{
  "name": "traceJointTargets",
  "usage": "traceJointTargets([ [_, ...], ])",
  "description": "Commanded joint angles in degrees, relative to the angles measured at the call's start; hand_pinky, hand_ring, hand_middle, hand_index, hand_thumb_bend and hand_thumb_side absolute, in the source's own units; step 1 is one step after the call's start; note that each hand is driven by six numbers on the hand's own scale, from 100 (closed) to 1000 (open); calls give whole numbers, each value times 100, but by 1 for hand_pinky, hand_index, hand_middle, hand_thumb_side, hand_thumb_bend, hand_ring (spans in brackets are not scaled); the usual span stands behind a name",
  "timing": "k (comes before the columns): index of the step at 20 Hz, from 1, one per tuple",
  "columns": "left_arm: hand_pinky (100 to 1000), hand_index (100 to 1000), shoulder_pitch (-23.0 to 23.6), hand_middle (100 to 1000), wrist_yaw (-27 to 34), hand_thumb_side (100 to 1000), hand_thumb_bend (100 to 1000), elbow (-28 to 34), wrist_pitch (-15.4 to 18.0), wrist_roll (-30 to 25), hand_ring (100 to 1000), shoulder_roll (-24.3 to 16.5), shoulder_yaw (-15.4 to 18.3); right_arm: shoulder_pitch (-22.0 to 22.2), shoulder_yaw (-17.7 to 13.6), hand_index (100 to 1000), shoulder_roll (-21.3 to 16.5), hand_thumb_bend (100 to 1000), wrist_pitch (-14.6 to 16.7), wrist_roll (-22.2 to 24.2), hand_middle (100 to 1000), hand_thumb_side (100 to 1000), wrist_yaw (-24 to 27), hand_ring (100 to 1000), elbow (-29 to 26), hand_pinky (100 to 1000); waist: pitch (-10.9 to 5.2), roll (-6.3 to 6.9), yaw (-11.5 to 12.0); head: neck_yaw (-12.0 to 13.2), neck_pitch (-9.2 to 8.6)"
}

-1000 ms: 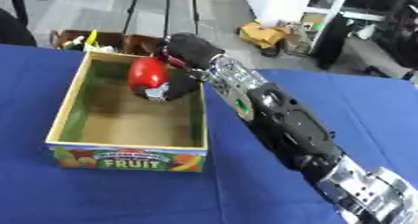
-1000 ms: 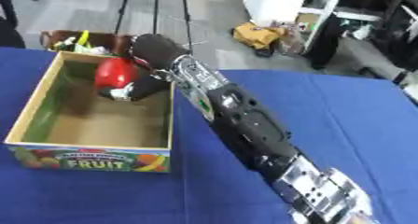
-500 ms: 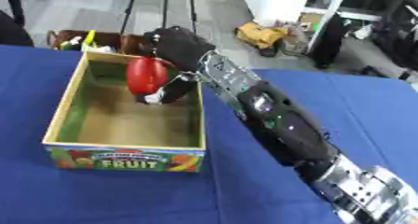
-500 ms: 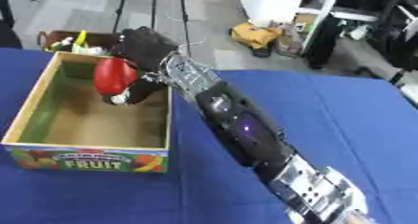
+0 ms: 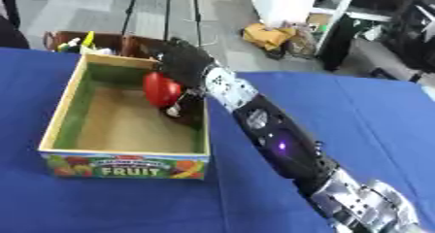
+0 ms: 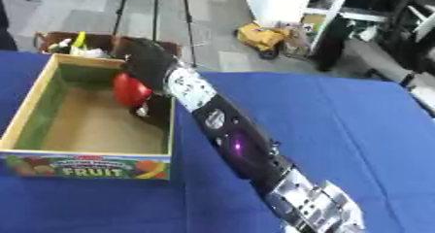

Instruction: Pick up objects on the table and place them in the box.

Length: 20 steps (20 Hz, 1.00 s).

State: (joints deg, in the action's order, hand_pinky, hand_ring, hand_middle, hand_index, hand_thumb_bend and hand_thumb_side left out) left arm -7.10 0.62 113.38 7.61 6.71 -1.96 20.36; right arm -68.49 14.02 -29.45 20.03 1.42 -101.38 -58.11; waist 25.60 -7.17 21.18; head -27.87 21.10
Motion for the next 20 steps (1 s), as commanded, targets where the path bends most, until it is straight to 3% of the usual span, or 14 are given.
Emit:
traceJointTargets([
  [1,100,333,13,495,-14,757,100,121,-21,-4,152,-37,17,-190,-93,804,-79,515,18,31,888,861,216,872,-140,688,-184,75,-11,-19,-4],
  [2,100,333,15,495,-12,757,100,121,-23,-3,152,-39,18,-199,-96,818,-78,618,16,61,899,866,290,881,-160,688,-194,78,-15,-25,0],
  [6,100,333,25,495,-10,757,100,121,-41,-3,153,-44,22,-210,-106,839,-77,779,28,273,925,833,555,899,-230,699,-230,82,-34,-41,12],
  [11,100,333,40,495,-1,758,100,121,-59,1,153,-55,31,-211,-136,813,-90,718,59,469,892,838,1014,883,-438,675,-279,91,-84,-39,37],
  [14,100,334,69,495,-5,753,100,121,-70,21,154,-61,54,-138,-177,803,-187,673,51,511,859,865,1568,869,-761,658,-326,109,-151,-4,68],
  [16,100,334,86,495,-9,758,100,121,-80,37,154,-63,69,-47,-216,806,-297,739,21,632,841,822,2057,861,-1097,647,-357,121,-209,50,85],
  [20,100,335,112,496,-8,758,100,121,-100,63,155,-69,88,256,-390,805,-598,773,-193,992,798,821,3255,838,-2001,613,-422,172,-337,197,125],
])
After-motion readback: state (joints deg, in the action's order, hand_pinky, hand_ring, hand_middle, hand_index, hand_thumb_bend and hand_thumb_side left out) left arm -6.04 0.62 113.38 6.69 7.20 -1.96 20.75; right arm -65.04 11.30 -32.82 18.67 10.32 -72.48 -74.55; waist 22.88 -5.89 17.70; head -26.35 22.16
